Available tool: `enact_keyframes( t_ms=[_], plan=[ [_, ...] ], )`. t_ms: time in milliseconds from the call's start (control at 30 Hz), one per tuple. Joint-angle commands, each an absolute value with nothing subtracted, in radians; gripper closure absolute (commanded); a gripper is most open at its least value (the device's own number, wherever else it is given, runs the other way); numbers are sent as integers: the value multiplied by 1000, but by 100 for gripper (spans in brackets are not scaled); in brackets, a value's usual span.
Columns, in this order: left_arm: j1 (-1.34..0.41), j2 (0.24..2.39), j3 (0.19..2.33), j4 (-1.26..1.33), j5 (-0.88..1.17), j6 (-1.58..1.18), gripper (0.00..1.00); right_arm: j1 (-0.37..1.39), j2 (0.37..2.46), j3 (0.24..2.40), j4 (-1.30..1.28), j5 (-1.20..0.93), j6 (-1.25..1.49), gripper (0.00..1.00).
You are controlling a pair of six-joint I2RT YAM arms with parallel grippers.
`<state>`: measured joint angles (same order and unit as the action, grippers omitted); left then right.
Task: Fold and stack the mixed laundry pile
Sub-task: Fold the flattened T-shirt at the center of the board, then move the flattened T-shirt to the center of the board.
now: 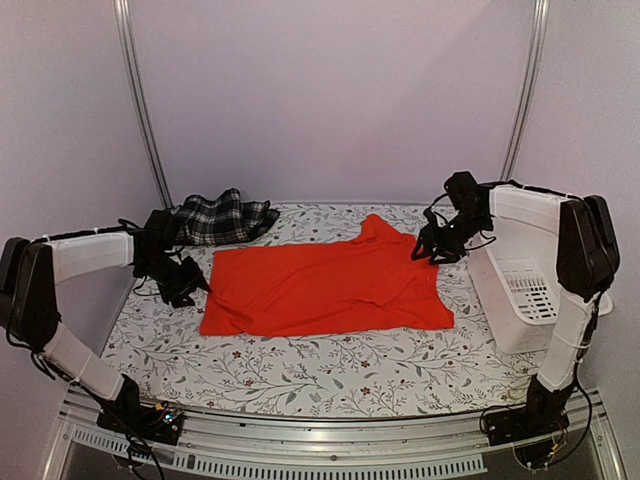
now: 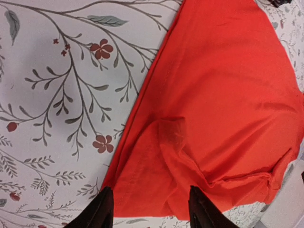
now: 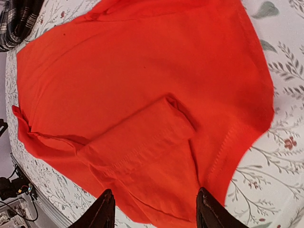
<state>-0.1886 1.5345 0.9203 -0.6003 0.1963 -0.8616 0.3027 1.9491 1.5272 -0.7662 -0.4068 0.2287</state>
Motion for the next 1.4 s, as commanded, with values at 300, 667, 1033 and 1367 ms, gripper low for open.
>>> enact_keyframes(
  t_ms=[300,667,1033,1367],
  plan=[
    [-180,1288,636,-602,341,-924,48,255,1626,1126,-840,-317,223,50],
    [-194,1342,603,-535,359,-909,48,282,1716,1086,-787,-341,174,53],
    [-206,1429,653,-507,319,-886,61,304,1781,1079,-779,-291,153,56],
    [-206,1493,716,-527,296,-864,72,318,1801,1069,-781,-304,151,62]
  ],
)
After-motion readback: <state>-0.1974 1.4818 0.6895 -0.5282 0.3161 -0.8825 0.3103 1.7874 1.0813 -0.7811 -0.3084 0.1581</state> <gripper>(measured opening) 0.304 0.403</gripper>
